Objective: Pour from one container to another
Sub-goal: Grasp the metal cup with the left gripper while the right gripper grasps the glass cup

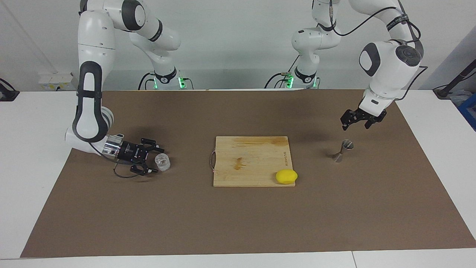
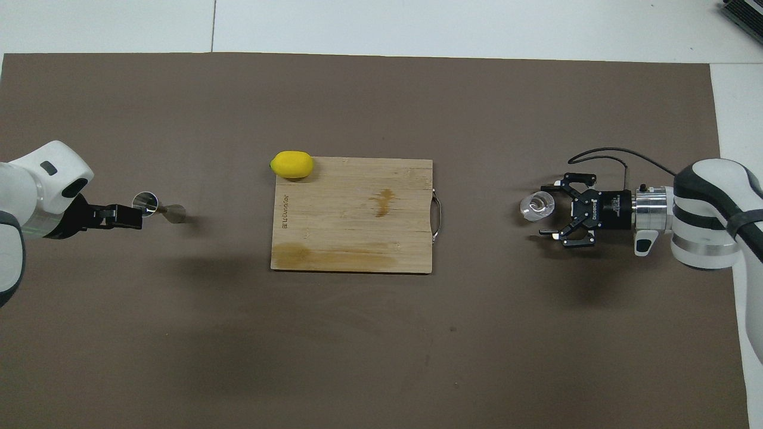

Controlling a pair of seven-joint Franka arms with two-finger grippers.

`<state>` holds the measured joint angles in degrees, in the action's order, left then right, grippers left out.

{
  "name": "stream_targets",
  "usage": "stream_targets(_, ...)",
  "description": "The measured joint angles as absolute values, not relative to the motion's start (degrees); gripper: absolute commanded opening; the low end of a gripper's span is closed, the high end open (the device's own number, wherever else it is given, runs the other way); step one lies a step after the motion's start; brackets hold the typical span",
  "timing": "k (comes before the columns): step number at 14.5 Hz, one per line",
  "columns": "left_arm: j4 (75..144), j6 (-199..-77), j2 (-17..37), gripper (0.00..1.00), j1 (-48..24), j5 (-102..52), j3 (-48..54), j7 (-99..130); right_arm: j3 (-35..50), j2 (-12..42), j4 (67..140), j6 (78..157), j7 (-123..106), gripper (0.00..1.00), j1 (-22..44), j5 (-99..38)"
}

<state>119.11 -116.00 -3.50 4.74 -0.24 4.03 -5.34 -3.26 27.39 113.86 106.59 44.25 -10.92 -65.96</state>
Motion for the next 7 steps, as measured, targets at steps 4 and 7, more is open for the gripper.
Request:
stream_targets(4,118.6,-116.0,-3.6,1.0,9.4,-11.6,3.4,-33.4,-3.2,27.2,113.8,106.9,44.2,1.0,-9.9,-66.0)
stream_targets(7,118.7,-116.0,-3.6,1.0,14.0,-21.1,3.1,-54.9,-3.3,27.1,113.8,108.2,42.6,1.0,-9.8,-66.0)
